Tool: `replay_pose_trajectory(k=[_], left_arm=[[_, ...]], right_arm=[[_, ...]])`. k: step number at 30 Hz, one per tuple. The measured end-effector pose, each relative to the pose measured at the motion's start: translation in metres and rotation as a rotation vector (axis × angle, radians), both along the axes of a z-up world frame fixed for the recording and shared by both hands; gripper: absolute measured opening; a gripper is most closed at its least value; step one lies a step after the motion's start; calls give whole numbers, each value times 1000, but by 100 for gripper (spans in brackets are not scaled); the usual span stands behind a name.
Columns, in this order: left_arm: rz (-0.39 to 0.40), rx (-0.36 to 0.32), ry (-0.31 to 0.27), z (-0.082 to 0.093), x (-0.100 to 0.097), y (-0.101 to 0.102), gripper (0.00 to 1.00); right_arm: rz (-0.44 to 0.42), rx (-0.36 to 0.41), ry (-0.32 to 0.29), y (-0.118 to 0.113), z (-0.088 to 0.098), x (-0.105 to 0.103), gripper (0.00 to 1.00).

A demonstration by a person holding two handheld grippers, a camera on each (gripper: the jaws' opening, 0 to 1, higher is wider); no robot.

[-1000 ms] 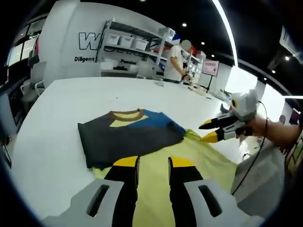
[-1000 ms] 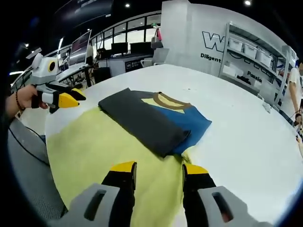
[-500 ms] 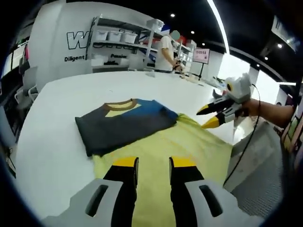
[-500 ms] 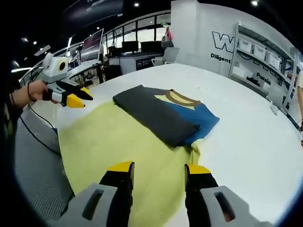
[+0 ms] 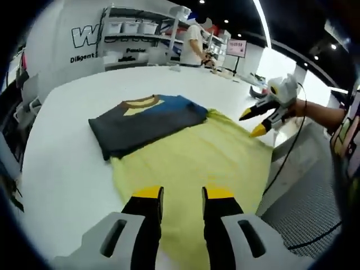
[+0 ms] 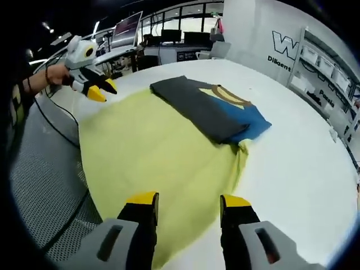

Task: Fold the garment on the visible template until the final outline fits inside the template.

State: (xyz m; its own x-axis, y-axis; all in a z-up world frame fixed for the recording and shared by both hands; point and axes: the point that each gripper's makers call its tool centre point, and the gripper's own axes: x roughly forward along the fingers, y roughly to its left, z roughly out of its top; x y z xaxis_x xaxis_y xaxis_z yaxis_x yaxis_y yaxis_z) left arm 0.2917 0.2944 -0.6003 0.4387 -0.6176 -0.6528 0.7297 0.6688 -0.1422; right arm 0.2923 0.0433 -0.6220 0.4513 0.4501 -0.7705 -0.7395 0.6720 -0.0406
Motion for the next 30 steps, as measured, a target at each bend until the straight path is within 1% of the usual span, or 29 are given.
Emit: replay_pose_trajectory(k=[2, 3, 4, 5, 7, 9, 10, 11, 14, 16, 17, 20, 22, 24, 25, 27, 29, 30], left_arm=[[-14, 18, 13, -4, -5, 1, 24], [-29, 43, 29, -9, -10, 3, 25], [-40, 60, 59, -14, -16, 5, 26], [-39, 60, 72, -15, -18, 5, 27], [-65, 84, 75, -18, -23, 5, 27], [-92, 105, 65, -20, -27, 4, 27], [-91, 105, 67, -21, -28, 4, 27], [-91, 109, 77, -22, -30, 5, 27], [-84, 127, 89, -26, -33, 10, 28], [-100, 153, 96, -29, -38, 12, 28], [-108, 159, 93, -30, -39, 13, 28], [-107, 158, 104, -31, -41, 12, 27], [-106, 156, 98, -31, -41, 12, 27], [-116, 163, 103, -33, -43, 13, 26], [-117, 172, 96, -34, -44, 14, 26], [-102, 171, 87, -35, -42, 17, 27], [-111, 179, 105, -37, -47, 19, 24], [-117, 190, 103, -38, -48, 20, 23]], right_arm=[[20, -8, 10, 0, -1, -4, 39], [29, -11, 14, 0, -2, -7, 39], [36, -12, 20, 0, -2, -9, 39], [50, -12, 29, 1, -3, -12, 39], [103, -23, 46, 3, -4, -21, 38], [118, -12, 19, 7, 1, -23, 37], [126, -8, 28, 8, 1, -26, 37], [134, -9, 56, 8, 0, -31, 37], [160, -25, 75, 4, -8, -38, 39], [172, -42, 101, 1, -13, -46, 38], [177, -47, 104, 0, -15, -48, 38], [189, -73, 133, -3, -21, -56, 36], [194, -85, 137, -5, -22, -57, 36], [196, -113, 130, -8, -22, -56, 34], [205, -130, 133, -10, -22, -57, 35], [211, -118, 145, -8, -22, -60, 35], [214, -114, 154, -7, -23, -62, 35], [221, -122, 158, -7, -25, -63, 35]])
